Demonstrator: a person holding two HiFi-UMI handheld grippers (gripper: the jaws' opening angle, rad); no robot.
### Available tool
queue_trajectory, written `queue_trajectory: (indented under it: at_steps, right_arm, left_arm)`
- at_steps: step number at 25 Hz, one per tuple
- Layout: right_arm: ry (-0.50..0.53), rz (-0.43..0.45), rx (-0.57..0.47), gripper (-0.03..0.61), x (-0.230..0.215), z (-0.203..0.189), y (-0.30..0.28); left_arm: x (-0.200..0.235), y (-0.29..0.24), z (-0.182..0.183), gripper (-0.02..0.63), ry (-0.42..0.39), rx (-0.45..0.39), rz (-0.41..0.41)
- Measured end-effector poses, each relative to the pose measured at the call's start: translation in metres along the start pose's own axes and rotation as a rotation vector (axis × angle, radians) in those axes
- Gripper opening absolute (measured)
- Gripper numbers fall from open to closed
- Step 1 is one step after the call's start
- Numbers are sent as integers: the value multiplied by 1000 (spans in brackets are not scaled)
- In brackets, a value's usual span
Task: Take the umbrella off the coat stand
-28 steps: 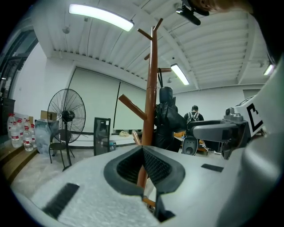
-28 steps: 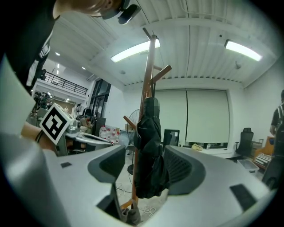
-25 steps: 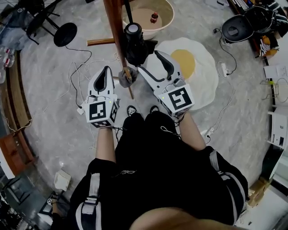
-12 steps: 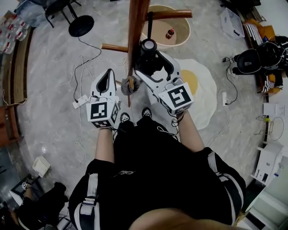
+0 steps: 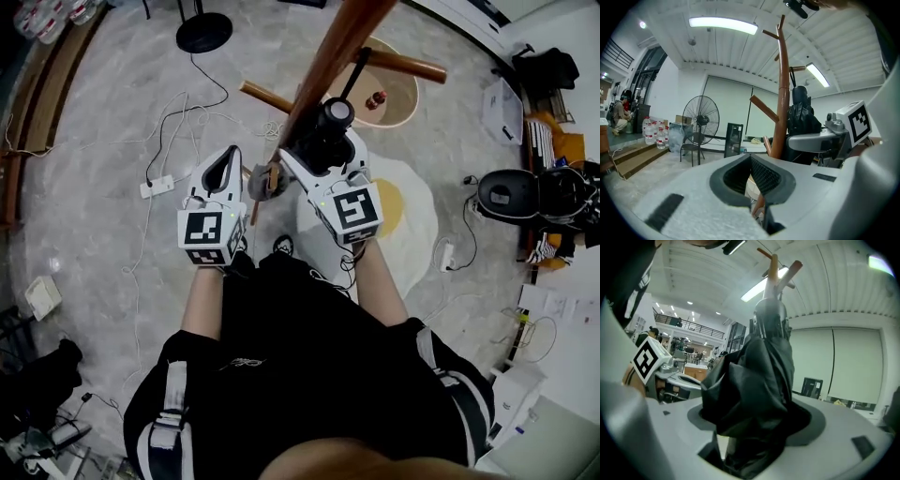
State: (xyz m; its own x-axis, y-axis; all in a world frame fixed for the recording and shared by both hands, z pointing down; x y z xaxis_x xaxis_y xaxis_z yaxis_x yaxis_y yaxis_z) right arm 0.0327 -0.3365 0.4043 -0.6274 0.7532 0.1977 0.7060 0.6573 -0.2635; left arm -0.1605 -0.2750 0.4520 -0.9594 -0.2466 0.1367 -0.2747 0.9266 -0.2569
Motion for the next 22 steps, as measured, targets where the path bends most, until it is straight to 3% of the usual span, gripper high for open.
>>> queue_trajectory:
  at_steps: [4, 22]
  right_arm:
    - [67, -53, -14, 307, -2, 0, -2]
    - [33, -143, -37, 276, 7, 21, 1]
  left_arm:
    - [-1, 0, -2, -3, 9, 8, 7]
    - [1, 1, 15, -3, -41, -40, -62]
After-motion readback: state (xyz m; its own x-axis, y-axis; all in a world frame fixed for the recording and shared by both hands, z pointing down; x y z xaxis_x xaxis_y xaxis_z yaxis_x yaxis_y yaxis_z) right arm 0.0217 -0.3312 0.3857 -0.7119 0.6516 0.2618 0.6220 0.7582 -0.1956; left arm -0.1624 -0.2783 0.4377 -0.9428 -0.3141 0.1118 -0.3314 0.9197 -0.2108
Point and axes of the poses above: the fingertips, and each gripper's own axes: y backward along the fingers, x to its left, z out of its top, the point moved 9 cm from there along y, backward along the fingers, and after that the axes turned 4 degrees about x, right-handed, at the moved point
